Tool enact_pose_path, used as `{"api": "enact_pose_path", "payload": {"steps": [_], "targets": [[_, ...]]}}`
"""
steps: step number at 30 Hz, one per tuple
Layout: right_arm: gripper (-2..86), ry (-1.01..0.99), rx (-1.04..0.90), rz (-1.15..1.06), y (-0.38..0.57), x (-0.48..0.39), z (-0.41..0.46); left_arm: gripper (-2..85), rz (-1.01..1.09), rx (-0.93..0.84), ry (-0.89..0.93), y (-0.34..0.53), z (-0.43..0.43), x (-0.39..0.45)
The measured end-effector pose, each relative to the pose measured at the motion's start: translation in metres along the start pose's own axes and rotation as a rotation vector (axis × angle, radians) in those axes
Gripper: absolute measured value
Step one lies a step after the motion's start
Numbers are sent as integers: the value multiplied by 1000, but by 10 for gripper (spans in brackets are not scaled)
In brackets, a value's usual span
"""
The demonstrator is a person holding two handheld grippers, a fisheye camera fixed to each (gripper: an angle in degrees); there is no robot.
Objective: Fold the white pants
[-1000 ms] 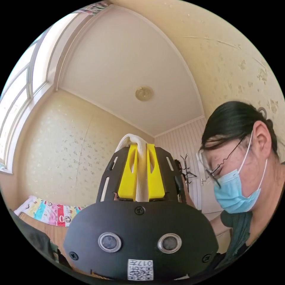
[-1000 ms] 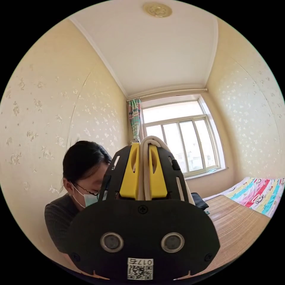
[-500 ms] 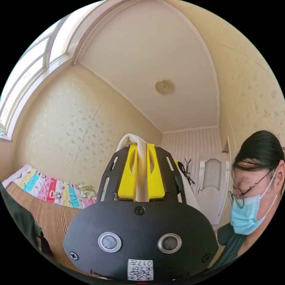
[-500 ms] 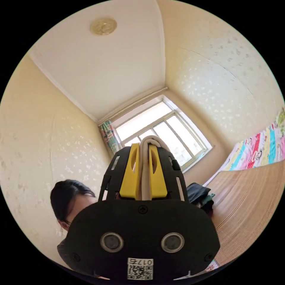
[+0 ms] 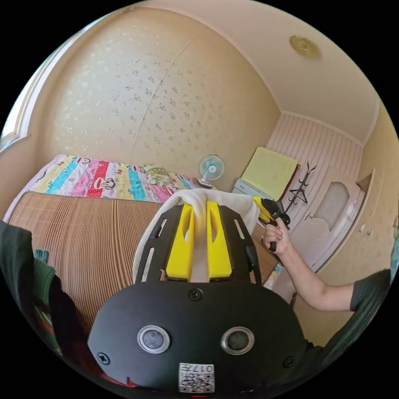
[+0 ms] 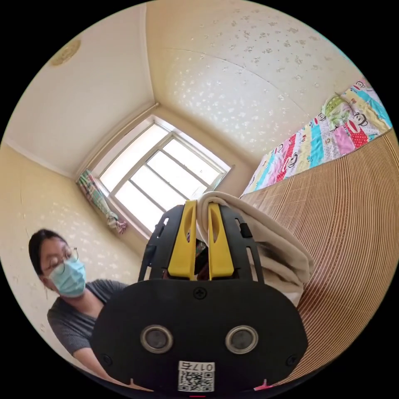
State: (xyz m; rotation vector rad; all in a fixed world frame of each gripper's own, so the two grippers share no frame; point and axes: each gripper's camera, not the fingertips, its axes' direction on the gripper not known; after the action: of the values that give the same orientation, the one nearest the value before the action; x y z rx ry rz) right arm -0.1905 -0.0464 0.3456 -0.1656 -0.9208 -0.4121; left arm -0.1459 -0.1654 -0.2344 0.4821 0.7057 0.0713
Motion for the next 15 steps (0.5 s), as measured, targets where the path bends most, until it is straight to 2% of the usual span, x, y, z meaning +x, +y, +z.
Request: {"api": "enact_pose_path", "payload": {"steps": [4, 7, 9, 12, 15], "targets": [[16, 29, -236, -66, 103, -38, 2, 56, 99, -160, -60, 77, -29, 30], [29, 127, -377, 29, 202, -51, 20, 58, -68, -360, -17, 137, -35, 22], [50, 174, -403, 218, 263, -28, 24, 65, -266, -444, -22, 176, -38, 0], [91, 221, -377, 370, 297, 3, 6, 79, -431, -322, -19, 193, -58, -24], [140, 283, -296, 357, 275, 6, -33, 130, -492, -209, -49, 179, -64, -45]]}}
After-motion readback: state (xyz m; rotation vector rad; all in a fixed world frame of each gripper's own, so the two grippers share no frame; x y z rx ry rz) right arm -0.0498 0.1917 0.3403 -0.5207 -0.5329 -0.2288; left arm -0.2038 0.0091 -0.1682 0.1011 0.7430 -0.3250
